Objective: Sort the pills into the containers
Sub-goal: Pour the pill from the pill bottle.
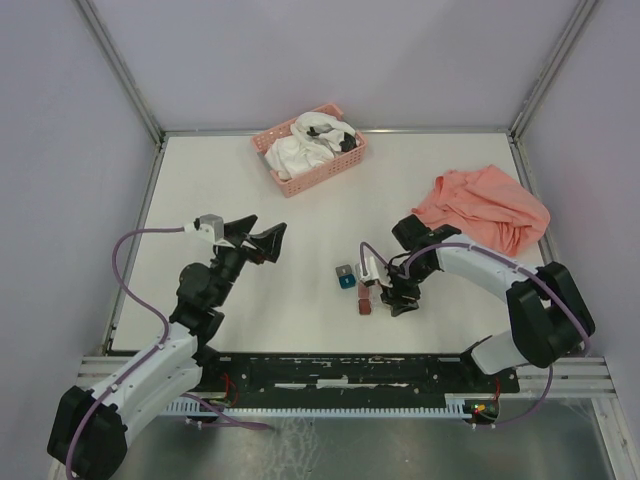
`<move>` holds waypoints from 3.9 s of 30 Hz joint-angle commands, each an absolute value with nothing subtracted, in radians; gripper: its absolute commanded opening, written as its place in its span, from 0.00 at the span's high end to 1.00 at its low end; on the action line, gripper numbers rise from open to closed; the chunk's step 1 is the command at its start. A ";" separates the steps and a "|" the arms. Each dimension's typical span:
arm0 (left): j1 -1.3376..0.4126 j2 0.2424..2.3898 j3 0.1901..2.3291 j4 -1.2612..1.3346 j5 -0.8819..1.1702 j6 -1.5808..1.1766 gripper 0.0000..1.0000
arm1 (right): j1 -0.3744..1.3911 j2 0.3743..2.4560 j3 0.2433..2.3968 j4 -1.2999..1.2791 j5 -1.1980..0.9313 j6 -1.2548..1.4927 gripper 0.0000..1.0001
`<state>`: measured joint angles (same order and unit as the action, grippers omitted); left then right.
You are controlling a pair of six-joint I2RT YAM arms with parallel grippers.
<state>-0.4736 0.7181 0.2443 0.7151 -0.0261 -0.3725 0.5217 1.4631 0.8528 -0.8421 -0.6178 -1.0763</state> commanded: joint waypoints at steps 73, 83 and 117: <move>-0.476 0.685 0.224 0.790 -0.050 -0.344 0.02 | 0.696 1.553 0.981 -0.865 -0.311 -0.935 0.98; -0.477 0.685 0.224 0.790 -0.051 -0.343 0.02 | 0.707 1.522 0.988 -0.857 -0.280 -0.903 0.98; -0.476 0.690 0.228 0.789 -0.049 -0.342 0.02 | 0.715 1.514 1.008 -0.898 -0.300 -0.908 0.98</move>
<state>-0.4736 0.6930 0.2218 0.7361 -0.0273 -0.3725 0.7132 1.5360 0.9611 -0.8726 -0.2600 -0.9035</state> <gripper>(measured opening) 0.982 0.601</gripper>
